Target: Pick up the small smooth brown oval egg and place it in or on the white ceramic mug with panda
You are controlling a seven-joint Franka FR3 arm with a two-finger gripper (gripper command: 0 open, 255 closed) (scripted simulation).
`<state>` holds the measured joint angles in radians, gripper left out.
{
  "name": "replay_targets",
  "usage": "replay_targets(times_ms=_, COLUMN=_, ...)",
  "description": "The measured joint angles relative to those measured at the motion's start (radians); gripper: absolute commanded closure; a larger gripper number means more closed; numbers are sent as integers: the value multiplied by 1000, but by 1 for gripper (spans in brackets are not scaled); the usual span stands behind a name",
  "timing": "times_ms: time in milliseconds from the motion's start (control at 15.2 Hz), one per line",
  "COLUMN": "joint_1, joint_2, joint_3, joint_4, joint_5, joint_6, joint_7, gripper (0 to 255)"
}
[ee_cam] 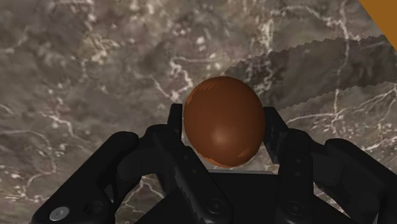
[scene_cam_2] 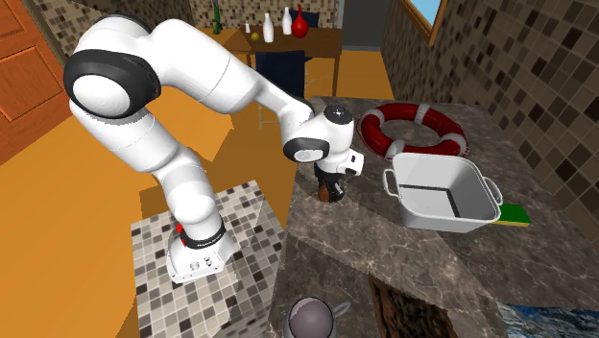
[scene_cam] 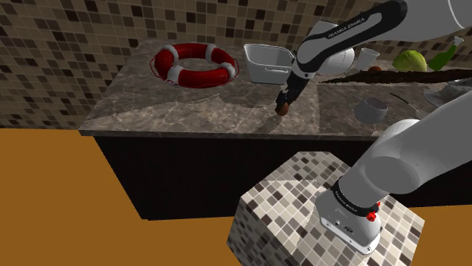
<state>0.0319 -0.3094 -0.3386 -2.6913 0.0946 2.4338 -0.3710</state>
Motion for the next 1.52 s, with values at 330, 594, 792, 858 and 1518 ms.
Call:
replay_targets(times_ms=330, joint_1=-3, joint_2=-13, joint_3=3, joint_4=5, joint_5=-6, joint_6=-17, joint_7=7, gripper=255)
replay_targets(times_ms=594, joint_1=-12, joint_2=-53, joint_3=15, joint_4=26, joint_5=-24, joint_6=-76, joint_7=29, gripper=255)
replay_targets(times_ms=792, joint_1=-19, joint_2=-83, joint_3=22, joint_4=45, joint_5=-36, joint_6=-124, joint_7=41, gripper=255)
replay_targets(times_ms=858, joint_1=-19, joint_2=-89, joint_3=26, joint_4=54, joint_5=-38, joint_6=-139, joint_7=48, gripper=255)
replay_targets(times_ms=1518, joint_1=-34, joint_2=-168, joint_3=46, joint_4=138, joint_5=-61, joint_6=-298, joint_7=81, gripper=255)
